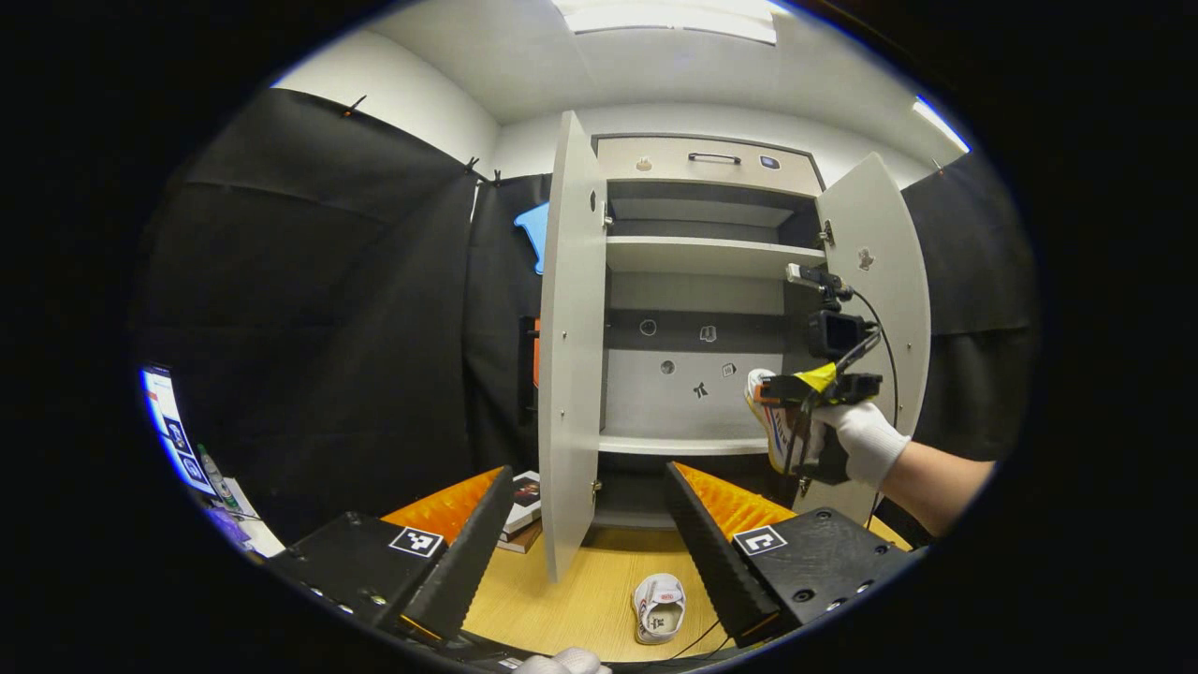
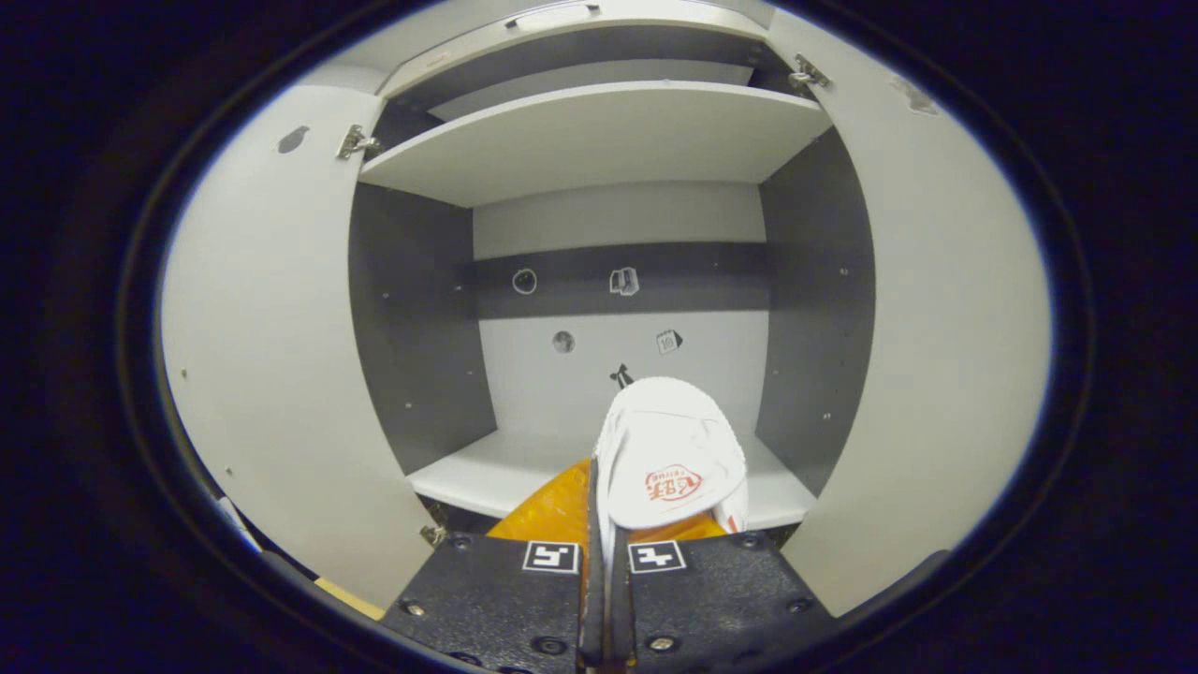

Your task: Grab one shoe with the right hand and put it into the shoe cabinet, grab the other shoe with the left hand and put it into the shoe cabinet; then close the right door with the right hand and the left door with the left hand.

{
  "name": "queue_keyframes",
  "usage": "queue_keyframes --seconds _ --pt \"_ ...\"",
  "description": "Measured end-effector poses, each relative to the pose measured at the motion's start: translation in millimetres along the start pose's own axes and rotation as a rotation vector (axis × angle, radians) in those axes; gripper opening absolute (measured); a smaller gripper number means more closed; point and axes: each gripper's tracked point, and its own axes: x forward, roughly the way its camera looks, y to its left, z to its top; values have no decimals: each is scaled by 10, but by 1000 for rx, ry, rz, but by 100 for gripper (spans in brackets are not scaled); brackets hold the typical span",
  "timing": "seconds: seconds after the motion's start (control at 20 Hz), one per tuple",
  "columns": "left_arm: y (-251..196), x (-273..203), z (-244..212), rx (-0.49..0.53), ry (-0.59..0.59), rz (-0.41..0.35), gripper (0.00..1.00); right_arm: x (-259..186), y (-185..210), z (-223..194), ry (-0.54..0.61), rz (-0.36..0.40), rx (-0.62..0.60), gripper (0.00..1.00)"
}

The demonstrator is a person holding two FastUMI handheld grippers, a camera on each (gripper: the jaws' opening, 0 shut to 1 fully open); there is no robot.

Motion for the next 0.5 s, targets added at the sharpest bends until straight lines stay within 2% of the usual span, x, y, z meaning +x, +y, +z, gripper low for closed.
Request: queue_keyframes --seconds 0.2,0.5 --pt "23 16 0 11 -3 44 96 615 -83 181 15 -31 -11 6" --pt "23 46 -22 12 7 106 96 1448 -143 -48 109 -60 -48 6"
